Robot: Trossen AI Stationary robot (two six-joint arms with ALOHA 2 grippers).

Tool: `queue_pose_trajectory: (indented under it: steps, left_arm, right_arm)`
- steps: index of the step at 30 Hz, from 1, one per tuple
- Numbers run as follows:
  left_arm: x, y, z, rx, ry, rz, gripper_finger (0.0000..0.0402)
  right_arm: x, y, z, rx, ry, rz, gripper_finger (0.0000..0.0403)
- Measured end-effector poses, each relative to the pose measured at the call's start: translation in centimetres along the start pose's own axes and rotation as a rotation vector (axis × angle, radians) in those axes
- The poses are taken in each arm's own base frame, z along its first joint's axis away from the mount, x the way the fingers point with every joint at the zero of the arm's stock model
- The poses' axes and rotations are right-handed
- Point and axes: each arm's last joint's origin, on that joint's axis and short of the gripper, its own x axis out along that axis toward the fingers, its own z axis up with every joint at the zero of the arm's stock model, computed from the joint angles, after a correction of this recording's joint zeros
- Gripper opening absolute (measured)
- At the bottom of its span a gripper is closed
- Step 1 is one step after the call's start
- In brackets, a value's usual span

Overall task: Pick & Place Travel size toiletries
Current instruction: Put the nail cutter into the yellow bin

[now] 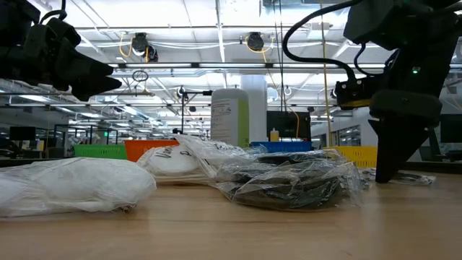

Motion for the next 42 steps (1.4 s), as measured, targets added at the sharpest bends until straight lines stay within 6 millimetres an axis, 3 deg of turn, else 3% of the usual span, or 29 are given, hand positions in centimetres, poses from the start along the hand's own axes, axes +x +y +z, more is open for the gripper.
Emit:
queue_pose_trajectory:
  steps: [6,15,21,33,42]
  left_arm:
    - [0.0,0.0,0.0,0.000,0.000,0.000,0.0274]
    - [0.0,0.0,0.0,0.000,0.000,0.000,0.0274]
    - [0.0,0.0,0.0,0.000,0.000,0.000,0.0274]
    - [0.0,0.0,0.0,0.000,0.001,0.000,0.0274]
    - [0.0,0.0,0.0,0.000,0.000,0.000,0.0273]
  right_arm:
    - [0.4,-0.3,-0.2,0.049,0.015,-0.023,0.0143]
    - [0.4,-0.6,0.0,0.038,0.020,-0.024,0.0041]
    - [-0.6,-0.9,0.5,-0.005,-0.010,0.015,0.0038]
    - [-6.2,-2.9,2.4,-0.038,-0.306,0.092,0.0045]
    - [-10.0,-8.1,4.4,0.063,-0.557,-0.102,0.0045]
